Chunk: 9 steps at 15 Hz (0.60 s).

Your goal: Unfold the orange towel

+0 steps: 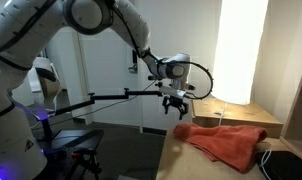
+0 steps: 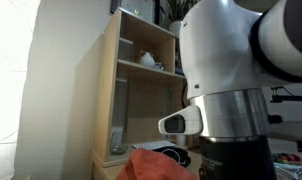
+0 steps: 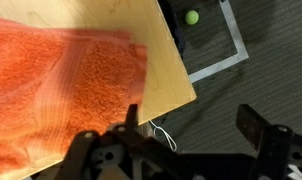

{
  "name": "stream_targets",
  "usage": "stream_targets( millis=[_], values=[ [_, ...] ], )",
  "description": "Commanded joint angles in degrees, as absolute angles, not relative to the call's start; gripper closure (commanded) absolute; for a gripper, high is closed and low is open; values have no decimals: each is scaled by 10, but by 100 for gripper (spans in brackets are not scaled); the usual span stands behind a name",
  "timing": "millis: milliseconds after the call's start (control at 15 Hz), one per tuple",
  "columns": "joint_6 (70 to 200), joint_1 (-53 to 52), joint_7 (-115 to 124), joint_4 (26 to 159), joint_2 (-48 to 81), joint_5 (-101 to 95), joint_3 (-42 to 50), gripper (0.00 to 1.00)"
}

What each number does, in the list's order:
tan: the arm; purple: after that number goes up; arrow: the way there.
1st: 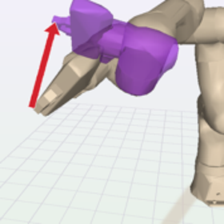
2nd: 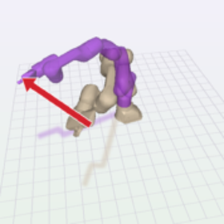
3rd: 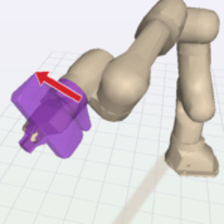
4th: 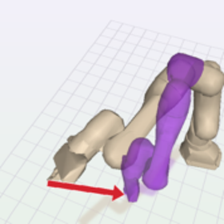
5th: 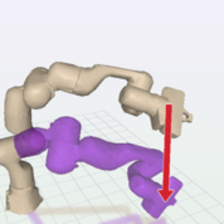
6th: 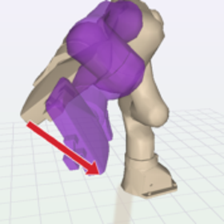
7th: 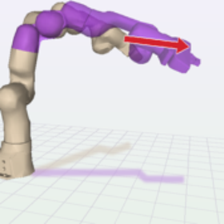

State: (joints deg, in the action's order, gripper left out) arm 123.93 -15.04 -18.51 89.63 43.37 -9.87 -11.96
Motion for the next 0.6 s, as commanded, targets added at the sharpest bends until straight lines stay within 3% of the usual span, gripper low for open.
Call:
stream_targets(
  millis=[0,533],
  values=[
    [1225,-156,-163,867,451,-102,-109,0],
    [1223,-159,-146,810,489,-105,-93,0]
  ],
)
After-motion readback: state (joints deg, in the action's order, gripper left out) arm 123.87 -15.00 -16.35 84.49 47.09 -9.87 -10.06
